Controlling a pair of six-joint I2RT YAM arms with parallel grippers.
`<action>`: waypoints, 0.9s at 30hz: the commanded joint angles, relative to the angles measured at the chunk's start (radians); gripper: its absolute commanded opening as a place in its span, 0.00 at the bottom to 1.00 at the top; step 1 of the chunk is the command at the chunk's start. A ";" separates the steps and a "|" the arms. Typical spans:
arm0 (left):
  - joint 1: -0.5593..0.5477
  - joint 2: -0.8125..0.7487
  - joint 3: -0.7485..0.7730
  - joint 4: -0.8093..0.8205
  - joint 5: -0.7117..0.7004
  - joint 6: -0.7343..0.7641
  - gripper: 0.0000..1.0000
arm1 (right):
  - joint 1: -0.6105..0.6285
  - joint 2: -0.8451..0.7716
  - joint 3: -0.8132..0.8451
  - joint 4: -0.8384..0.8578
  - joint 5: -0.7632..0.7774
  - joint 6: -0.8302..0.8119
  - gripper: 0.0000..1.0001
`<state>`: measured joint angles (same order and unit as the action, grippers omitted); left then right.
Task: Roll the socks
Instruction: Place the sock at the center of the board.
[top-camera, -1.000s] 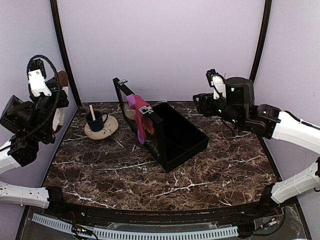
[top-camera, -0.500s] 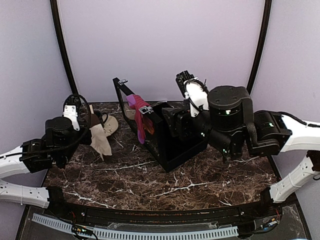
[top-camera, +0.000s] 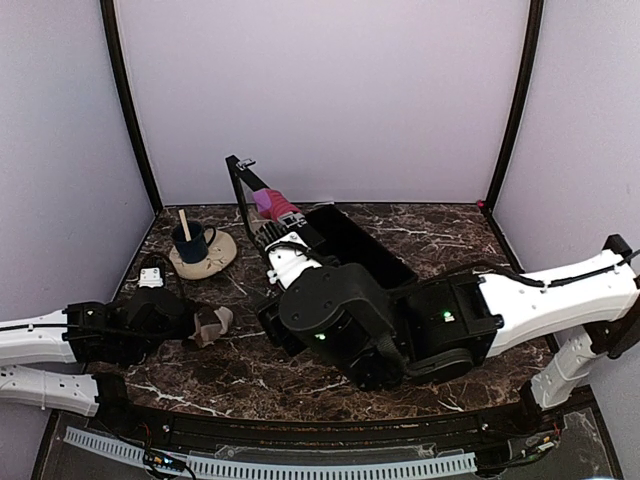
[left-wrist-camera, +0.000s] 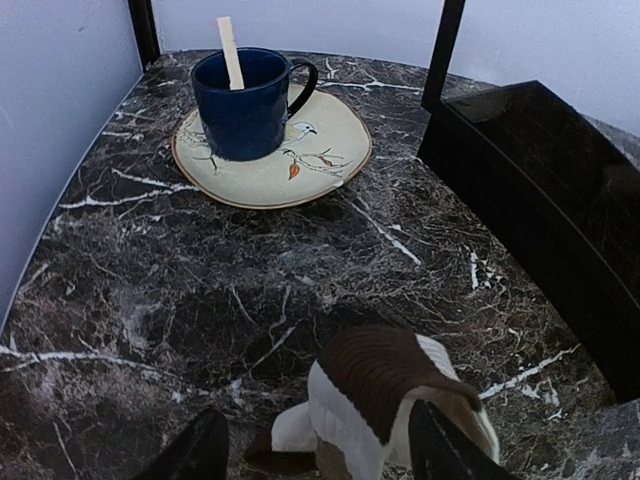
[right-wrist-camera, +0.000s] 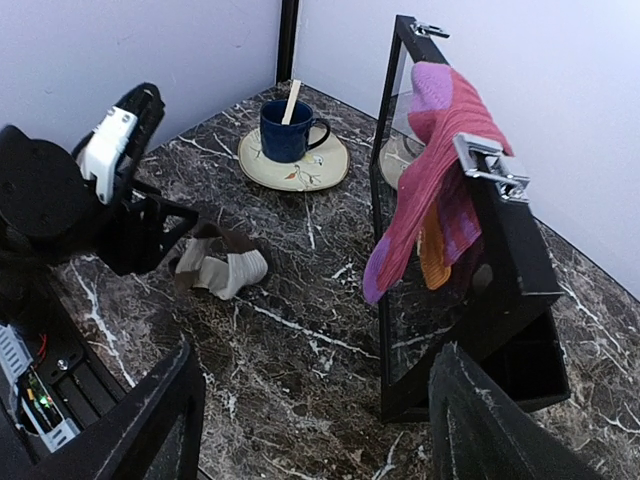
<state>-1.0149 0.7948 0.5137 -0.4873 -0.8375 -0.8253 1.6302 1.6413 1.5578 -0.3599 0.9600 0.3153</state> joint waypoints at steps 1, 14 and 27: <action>-0.005 -0.134 -0.030 -0.107 0.020 -0.181 0.68 | 0.007 0.052 0.031 0.017 0.057 0.036 0.72; -0.005 -0.184 0.101 -0.033 -0.027 -0.006 0.79 | -0.126 0.156 -0.065 0.210 0.013 -0.052 0.74; -0.005 -0.163 0.107 0.083 -0.037 0.090 0.79 | -0.250 0.200 -0.113 0.374 -0.042 -0.174 0.74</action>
<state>-1.0149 0.6209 0.6014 -0.4351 -0.8555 -0.7757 1.4136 1.8271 1.4540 -0.0845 0.9485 0.1905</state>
